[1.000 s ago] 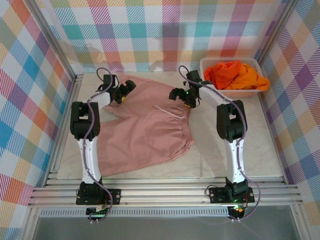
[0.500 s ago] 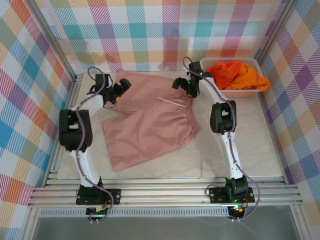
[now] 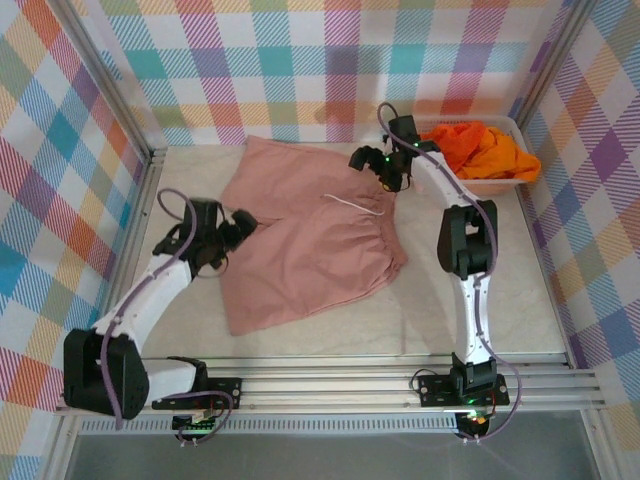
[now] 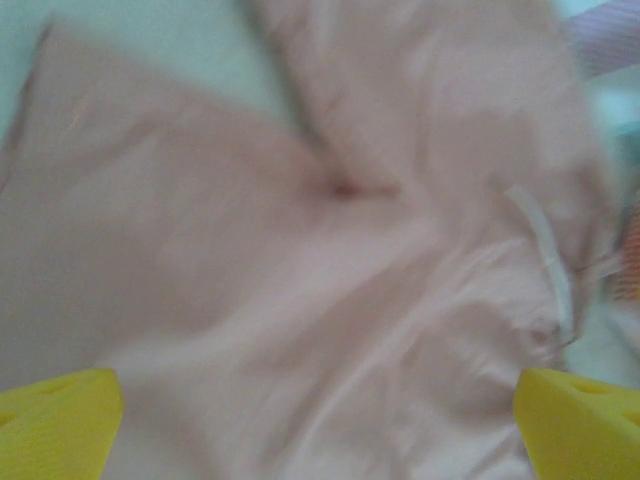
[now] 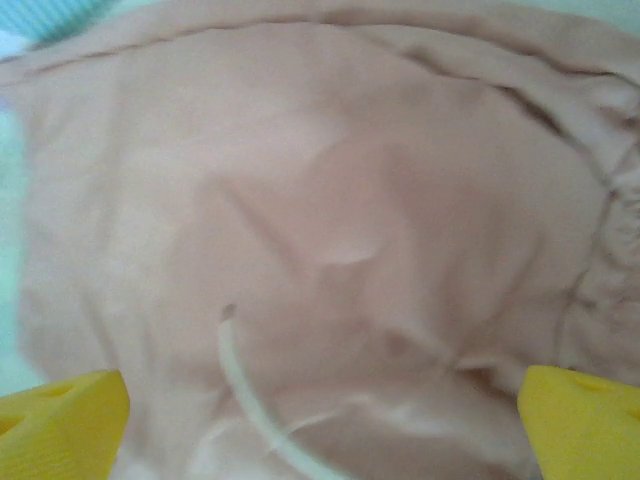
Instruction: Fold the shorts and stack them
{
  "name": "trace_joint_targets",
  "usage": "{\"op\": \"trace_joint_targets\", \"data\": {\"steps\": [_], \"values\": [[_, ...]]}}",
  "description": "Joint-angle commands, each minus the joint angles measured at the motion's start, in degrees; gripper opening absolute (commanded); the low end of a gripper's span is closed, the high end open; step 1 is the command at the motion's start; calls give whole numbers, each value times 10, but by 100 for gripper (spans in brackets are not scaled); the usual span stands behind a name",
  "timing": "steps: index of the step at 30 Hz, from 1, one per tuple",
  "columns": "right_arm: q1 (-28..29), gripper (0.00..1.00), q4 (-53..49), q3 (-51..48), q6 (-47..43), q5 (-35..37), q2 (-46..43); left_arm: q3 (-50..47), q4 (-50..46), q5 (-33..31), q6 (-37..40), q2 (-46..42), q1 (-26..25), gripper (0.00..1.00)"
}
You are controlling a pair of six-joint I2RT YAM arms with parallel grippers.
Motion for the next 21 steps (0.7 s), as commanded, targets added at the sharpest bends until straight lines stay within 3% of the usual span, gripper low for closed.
{"op": "trace_joint_targets", "data": {"steps": [1,6,10,16,21], "values": [[12,99,61,-56,7,-32,-100,-41,-114,-64,-80,-75,-23,99],[23,99,102,-220,-12,-28,-235,-90,-197,-92,-160,-165,-78,93],[23,99,96,-334,-40,1,-332,-113,-256,-113,-221,-184,-131,89],[22,99,74,-500,-69,57,-441,-140,-281,-110,-277,-124,-203,79],[15,96,79,-611,-66,78,-492,-162,-233,-110,-275,-76,-219,72]]}}
